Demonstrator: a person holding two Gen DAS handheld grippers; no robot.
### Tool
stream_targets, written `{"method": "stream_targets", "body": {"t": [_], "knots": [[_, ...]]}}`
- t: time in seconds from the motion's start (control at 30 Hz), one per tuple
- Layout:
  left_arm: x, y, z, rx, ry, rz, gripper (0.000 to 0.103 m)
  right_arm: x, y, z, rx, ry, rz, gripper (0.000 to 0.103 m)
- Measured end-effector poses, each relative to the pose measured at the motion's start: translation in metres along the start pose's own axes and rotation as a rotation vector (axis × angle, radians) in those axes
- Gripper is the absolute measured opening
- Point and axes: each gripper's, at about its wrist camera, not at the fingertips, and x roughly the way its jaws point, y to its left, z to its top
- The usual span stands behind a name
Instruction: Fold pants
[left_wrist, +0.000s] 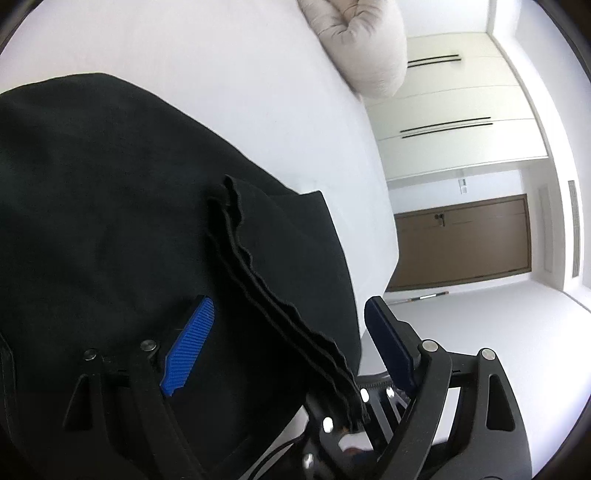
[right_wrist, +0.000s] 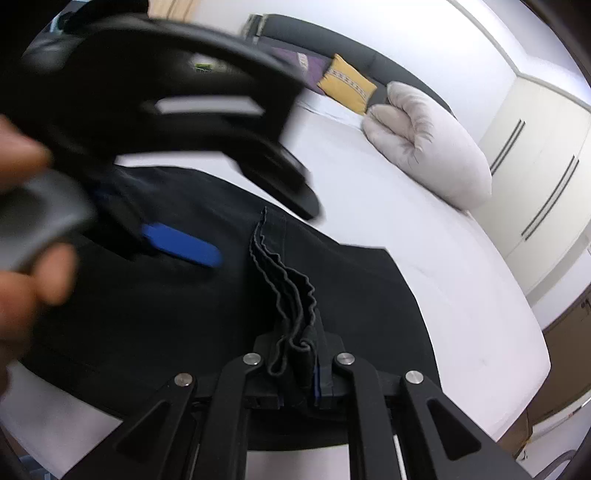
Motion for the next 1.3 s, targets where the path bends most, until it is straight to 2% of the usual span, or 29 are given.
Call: {"method": "stream_targets", "body": {"t": [0.03,0.07,0.1,0.13,0.2,0.33,0.6,0.7,0.8,0.9,0.93,0.97,1.0,1.07,1.1,1.17,1.2,1.27,1.3], "knots": [[-0.001,0.001,0.001,0.006,0.005,0.014,0.08,-0.004,0.005,0.003,-0.01,-0.01,0.007,0.011],[-0.001,0.002,0.002,0.01,0.014,0.02,0.066,-0.009,0.01,0.006,-0.021,-0.024,0.014,0.011],[-0.002,0.004,0.002,0.008,0.03,0.011,0.036,-0.012,0.014,0.009,-0.036,-0.036,0.02,0.011],[-0.003,0.005,0.003,0.008,0.046,0.015,0.022,-0.015,0.019,0.012,-0.052,-0.042,0.023,0.011],[-0.012,0.007,0.004,0.031,0.044,0.029,0.01,-0.024,0.032,0.011,-0.088,-0.054,0.027,0.011],[-0.042,0.006,0.007,0.096,0.023,0.056,0.007,-0.034,0.055,0.017,-0.164,-0.08,0.044,0.011],[-0.078,0.04,0.004,0.085,-0.007,0.132,0.007,-0.036,0.109,0.018,-0.256,-0.065,0.112,0.011],[-0.077,0.051,0.004,0.075,-0.016,0.157,0.007,-0.031,0.122,0.016,-0.28,-0.047,0.128,0.011],[-0.057,0.055,0.004,0.057,-0.025,0.184,0.008,-0.015,0.125,0.019,-0.291,-0.012,0.142,0.012],[-0.048,0.065,0.004,0.053,-0.022,0.215,0.009,0.007,0.128,0.019,-0.28,0.054,0.174,0.016],[-0.049,0.065,0.004,0.056,-0.029,0.215,0.009,0.005,0.126,0.019,-0.269,0.05,0.171,0.016],[-0.051,0.065,0.003,0.059,-0.037,0.221,0.009,0.003,0.123,0.02,-0.257,0.05,0.183,0.021],[-0.055,0.063,0.002,0.059,-0.046,0.236,0.01,0.0,0.117,0.021,-0.232,0.057,0.216,0.027],[-0.067,0.053,-0.004,0.071,-0.077,0.275,0.01,-0.009,0.1,0.021,-0.173,0.062,0.283,0.054],[-0.076,0.051,-0.008,0.09,-0.101,0.327,0.01,-0.017,0.085,0.019,-0.125,0.065,0.364,0.057],[-0.089,0.043,-0.016,0.132,-0.138,0.422,0.01,-0.022,0.063,0.017,-0.032,0.094,0.484,0.056],[-0.097,0.036,-0.019,0.162,-0.164,0.448,0.01,-0.021,0.039,0.015,0.061,0.13,0.582,0.053],[-0.094,0.015,-0.022,0.224,-0.195,0.465,0.01,-0.013,0.003,0.012,0.195,0.168,0.699,0.029],[-0.086,0.0,-0.024,0.276,-0.194,0.473,0.01,-0.005,-0.022,0.011,0.272,0.181,0.748,0.025]]}}
